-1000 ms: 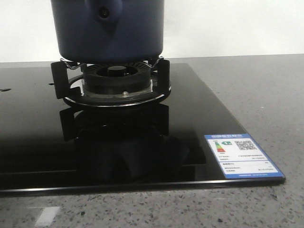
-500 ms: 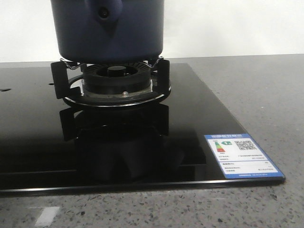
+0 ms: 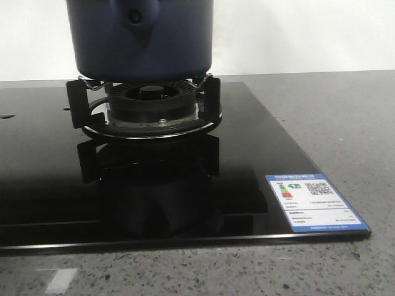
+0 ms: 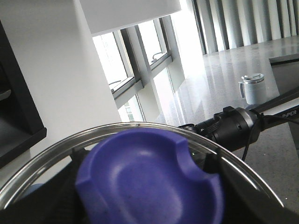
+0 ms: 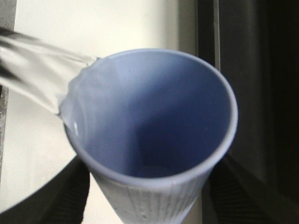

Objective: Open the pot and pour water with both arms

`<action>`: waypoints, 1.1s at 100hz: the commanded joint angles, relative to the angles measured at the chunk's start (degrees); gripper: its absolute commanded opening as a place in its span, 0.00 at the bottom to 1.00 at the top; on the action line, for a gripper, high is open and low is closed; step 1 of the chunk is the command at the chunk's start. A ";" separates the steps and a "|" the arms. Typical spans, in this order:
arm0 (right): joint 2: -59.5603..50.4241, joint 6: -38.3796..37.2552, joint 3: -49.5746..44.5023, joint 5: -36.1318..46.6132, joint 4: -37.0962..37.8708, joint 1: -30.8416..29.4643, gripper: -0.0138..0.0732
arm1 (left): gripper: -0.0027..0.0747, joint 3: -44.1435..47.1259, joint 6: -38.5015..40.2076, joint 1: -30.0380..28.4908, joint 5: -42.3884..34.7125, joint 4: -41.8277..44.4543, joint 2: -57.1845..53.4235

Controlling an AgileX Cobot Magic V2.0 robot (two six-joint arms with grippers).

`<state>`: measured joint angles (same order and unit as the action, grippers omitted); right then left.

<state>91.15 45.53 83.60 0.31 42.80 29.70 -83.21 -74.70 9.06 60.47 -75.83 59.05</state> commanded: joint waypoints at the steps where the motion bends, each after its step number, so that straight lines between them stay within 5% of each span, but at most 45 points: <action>1: -2.29 0.48 2.37 5.21 0.49 -0.04 0.42 | 0.40 -1.98 0.50 0.41 -3.17 -5.11 -0.80; 24: -2.29 0.48 2.37 5.28 1.34 -0.16 0.42 | 0.40 -1.98 0.59 0.41 -3.05 -5.11 -0.80; 64: -2.29 0.48 2.37 1.69 27.96 -0.16 0.42 | 0.40 -1.98 0.59 0.41 -2.98 -5.11 -0.80; 110: -2.43 -0.79 3.73 -1.28 30.99 -0.16 0.42 | 0.40 -1.98 0.59 0.41 -2.98 -3.16 -0.80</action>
<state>91.36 45.62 84.56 -1.46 73.61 29.70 -83.21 -74.66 9.09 60.57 -74.83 59.05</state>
